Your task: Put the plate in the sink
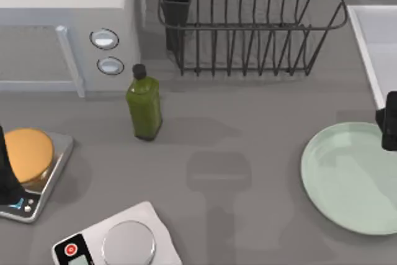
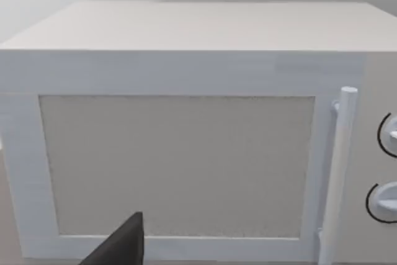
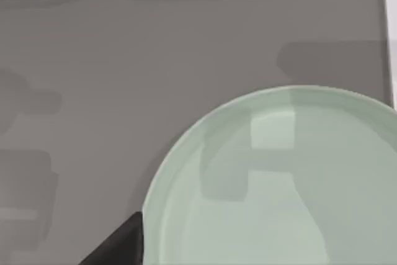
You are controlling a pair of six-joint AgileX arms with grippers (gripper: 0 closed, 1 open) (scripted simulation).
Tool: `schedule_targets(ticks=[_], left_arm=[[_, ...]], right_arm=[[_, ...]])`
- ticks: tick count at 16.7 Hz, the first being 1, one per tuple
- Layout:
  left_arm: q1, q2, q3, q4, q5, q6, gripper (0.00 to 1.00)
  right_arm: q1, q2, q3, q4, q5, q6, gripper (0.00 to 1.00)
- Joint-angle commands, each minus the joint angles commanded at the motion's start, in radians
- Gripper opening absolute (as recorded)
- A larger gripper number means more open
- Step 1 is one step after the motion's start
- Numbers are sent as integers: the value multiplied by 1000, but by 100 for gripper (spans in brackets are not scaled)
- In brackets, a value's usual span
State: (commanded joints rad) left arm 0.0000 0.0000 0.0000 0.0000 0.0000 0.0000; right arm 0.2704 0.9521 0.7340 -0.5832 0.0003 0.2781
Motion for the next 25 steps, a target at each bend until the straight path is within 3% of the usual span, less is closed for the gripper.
schedule_targets(ticks=[7,12,20,25], left_arm=[[0,0,0,0,0,0,100],[0,0,0,0,0,0,100],[0,0,0,0,0,0,100],[0,0,0,0,0,0,100]], right_arm=[[167,647,455,-359,0,171,100],[229,883,624,-494,0,236,100],[230,908,625,-488,0,240,100],[233,990,515,-285,1,243,100]])
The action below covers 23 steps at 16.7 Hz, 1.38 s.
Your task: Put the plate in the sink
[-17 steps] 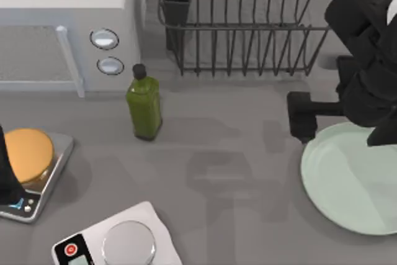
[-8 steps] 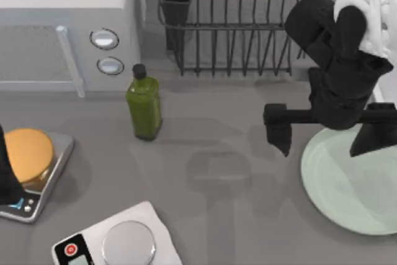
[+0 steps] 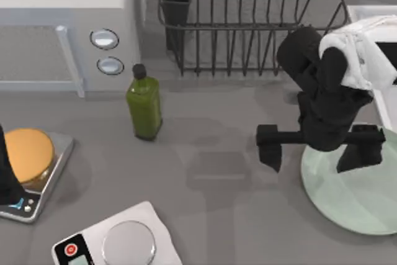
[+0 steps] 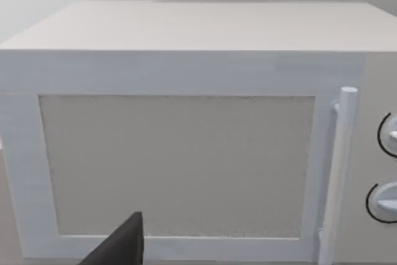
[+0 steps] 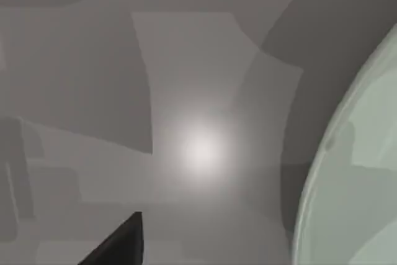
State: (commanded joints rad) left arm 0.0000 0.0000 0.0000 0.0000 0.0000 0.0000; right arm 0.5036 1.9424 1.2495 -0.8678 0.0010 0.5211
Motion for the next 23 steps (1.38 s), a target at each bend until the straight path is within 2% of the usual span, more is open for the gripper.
schedule_targets(ticks=[4,9,22,23], left_arm=[[0,0,0,0,0,0,100],[0,0,0,0,0,0,100],[0,0,0,0,0,0,100],[0,0,0,0,0,0,100]], right_arm=[[3,67,-84,146,0,3,100],[4,75,-93,158,1,3,100],[4,75,-93,158,1,3,2],[4,75,-93,158,1,3,0]])
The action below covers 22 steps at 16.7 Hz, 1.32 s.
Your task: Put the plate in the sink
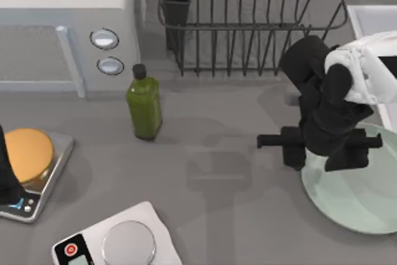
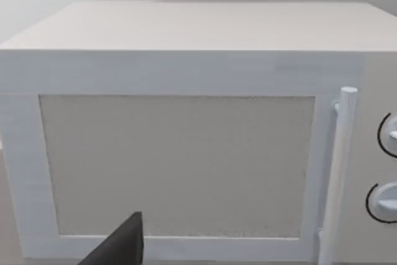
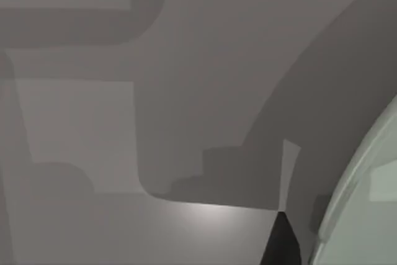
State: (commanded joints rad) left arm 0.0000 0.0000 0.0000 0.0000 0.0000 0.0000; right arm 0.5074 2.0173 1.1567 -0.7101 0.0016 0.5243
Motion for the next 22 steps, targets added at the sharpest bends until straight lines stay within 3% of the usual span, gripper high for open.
schedule_targets(ticks=[12,15,22], left_arm=[[0,0,0,0,0,0,100],[0,0,0,0,0,0,100],[0,0,0,0,0,0,100]], right_arm=[[-11,-70,88,-67,11,-3,0],[-10,-57,251,-228,11,0,0],[-15,-61,830,-813,10,-6,0]])
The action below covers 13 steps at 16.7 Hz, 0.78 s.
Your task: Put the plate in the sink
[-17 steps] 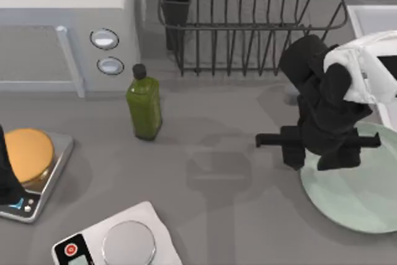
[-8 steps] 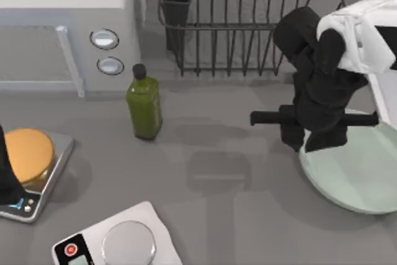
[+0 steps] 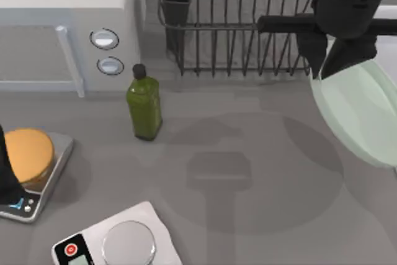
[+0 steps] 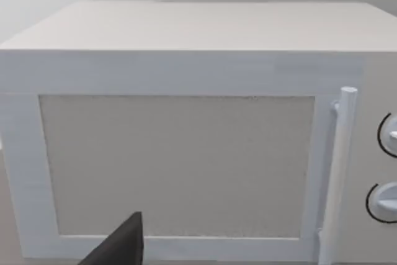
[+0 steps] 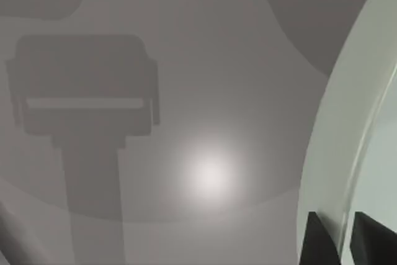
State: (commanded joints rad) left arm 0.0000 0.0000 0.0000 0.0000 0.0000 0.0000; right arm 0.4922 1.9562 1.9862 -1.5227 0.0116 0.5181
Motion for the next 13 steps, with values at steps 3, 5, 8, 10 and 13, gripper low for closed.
schedule_targets(ticks=[3,5,8,10,13], left_arm=[[0,0,0,0,0,0,100],[0,0,0,0,0,0,100],[0,0,0,0,0,0,100],[0,0,0,0,0,0,100],[0,0,0,0,0,0,100]], right_arm=[[-6,-16,153,-154,0,-6,0],[-8,-25,202,-205,0,-9,0],[-9,-27,213,-215,0,-9,0],[-4,-25,210,-213,-1,-8,0],[-37,13,247,-217,-1,-41,0]])
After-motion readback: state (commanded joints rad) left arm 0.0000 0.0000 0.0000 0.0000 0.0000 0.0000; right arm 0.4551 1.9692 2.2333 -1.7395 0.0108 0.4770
